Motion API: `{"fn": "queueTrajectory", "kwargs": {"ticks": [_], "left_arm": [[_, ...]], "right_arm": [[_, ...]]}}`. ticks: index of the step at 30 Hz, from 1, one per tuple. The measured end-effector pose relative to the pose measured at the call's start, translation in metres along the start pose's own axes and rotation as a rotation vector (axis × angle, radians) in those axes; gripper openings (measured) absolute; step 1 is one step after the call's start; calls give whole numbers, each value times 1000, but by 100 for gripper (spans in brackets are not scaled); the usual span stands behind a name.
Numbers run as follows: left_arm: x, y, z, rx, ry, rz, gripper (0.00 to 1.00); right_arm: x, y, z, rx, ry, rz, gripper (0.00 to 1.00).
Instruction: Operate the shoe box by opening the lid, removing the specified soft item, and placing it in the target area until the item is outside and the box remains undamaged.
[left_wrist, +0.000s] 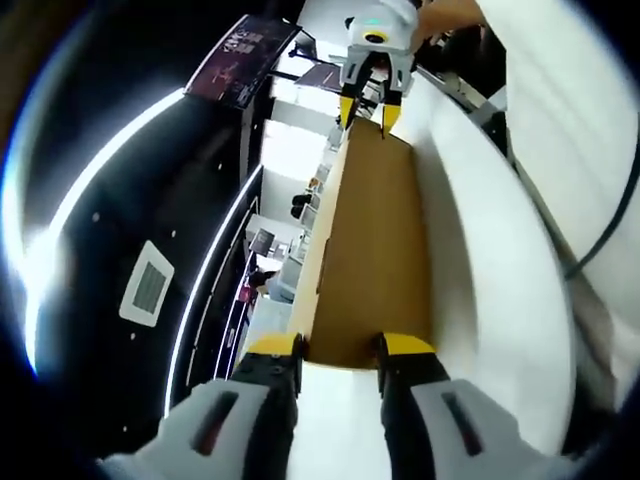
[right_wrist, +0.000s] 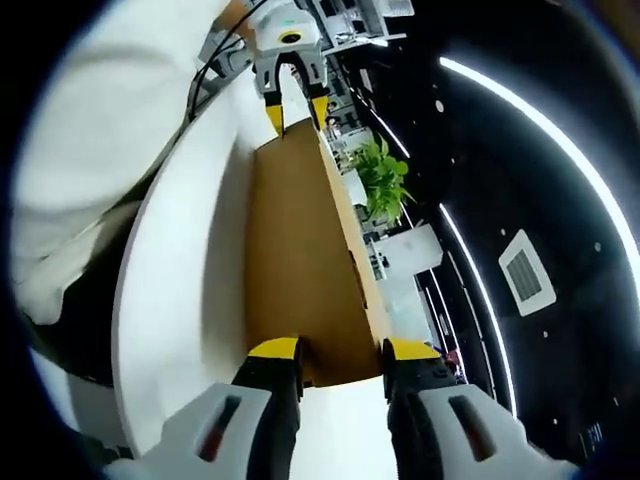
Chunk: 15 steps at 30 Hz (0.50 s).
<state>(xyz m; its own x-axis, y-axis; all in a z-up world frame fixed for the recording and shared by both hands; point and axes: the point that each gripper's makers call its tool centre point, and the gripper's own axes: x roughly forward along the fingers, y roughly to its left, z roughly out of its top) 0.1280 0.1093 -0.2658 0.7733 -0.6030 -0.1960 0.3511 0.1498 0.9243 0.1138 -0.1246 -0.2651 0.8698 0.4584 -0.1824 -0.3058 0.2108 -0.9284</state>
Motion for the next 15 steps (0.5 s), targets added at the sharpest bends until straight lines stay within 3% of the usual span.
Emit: {"fn": "queueTrajectory", "kwargs": {"ticks": [15], "left_arm": [[-1,4,0,-23,-10,-5,30]], "right_arm": [[0,-2,2,-26,21,14,30]]}}
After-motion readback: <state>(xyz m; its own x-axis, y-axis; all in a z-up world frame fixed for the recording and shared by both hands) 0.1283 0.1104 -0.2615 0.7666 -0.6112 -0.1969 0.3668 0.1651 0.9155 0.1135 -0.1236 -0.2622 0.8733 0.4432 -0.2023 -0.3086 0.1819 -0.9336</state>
